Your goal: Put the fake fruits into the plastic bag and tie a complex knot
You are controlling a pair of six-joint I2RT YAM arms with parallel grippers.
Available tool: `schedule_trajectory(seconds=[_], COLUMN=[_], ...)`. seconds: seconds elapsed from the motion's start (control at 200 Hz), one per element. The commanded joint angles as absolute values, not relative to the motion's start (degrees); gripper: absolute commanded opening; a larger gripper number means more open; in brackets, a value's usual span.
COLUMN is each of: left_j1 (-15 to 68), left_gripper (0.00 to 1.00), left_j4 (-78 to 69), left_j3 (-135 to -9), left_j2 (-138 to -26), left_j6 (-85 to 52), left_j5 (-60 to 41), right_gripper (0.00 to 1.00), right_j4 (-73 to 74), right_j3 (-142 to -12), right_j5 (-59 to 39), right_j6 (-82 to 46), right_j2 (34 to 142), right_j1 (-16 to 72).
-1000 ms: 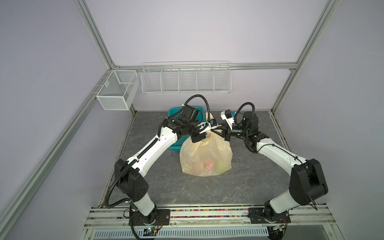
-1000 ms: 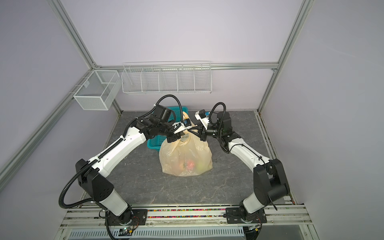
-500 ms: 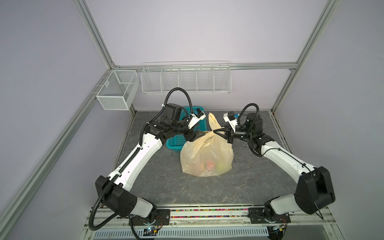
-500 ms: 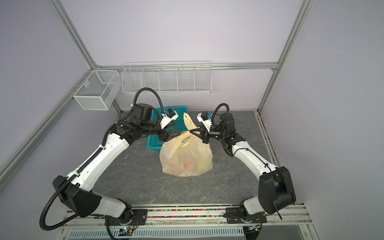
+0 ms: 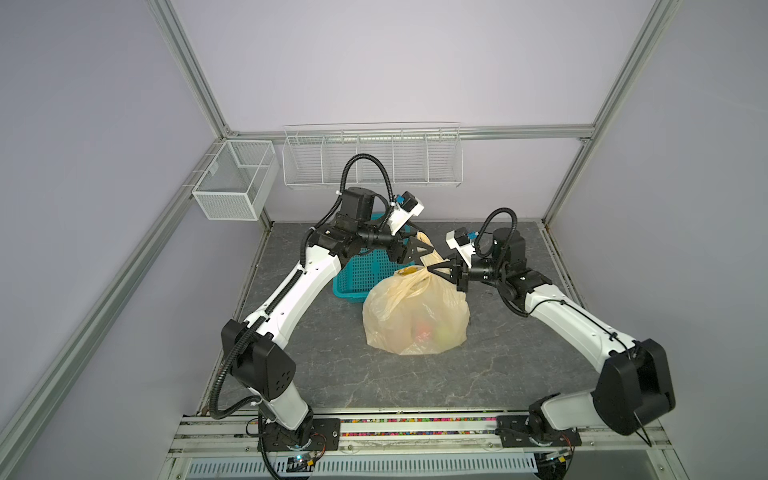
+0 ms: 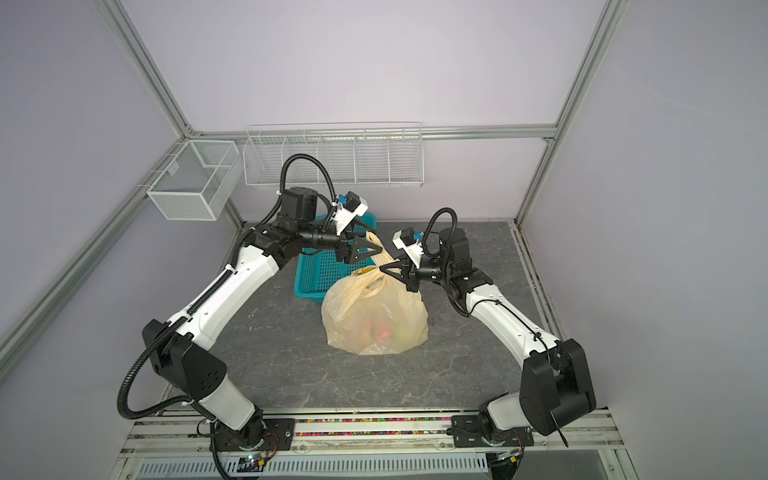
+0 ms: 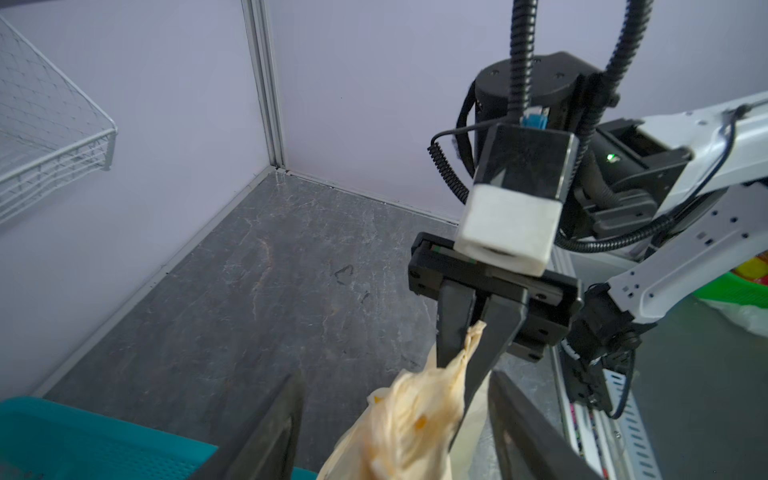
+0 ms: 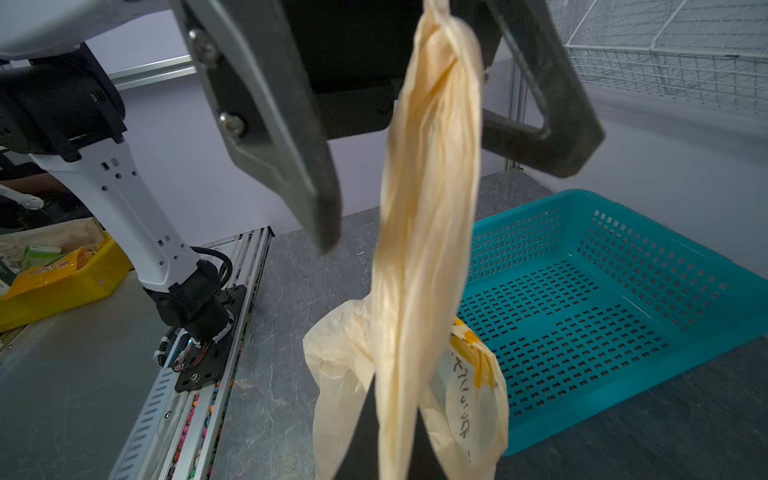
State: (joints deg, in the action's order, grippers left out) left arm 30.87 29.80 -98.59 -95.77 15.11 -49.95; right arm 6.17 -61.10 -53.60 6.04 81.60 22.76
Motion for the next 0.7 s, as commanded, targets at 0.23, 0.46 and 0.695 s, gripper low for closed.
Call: schedule_trajectory(seconds=[0.23, 0.46, 0.695], left_j1=[31.1, 31.64, 34.65], left_gripper=[0.0, 0.0, 0.0], left_j4=[23.72, 2.34, -6.56], left_j3=[-91.9, -71.83, -63.37], left_j2=[-91.58, -82.66, -79.46], left_j6=[11.71, 2.39, -2.56], left_j5=[-46.63, -36.49, -29.12], right_gripper=[0.14, 0.21, 0.21], right_j4=[2.01, 2.68, 1.75], right_j3=[-61.72, -61.57, -61.24], right_j5=[-44.14, -41.07, -36.61], right_j6=[2.7, -6.77, -10.89], right_j2=[80.24, 79.58, 79.36], right_j1=[23.03, 23.89, 24.71])
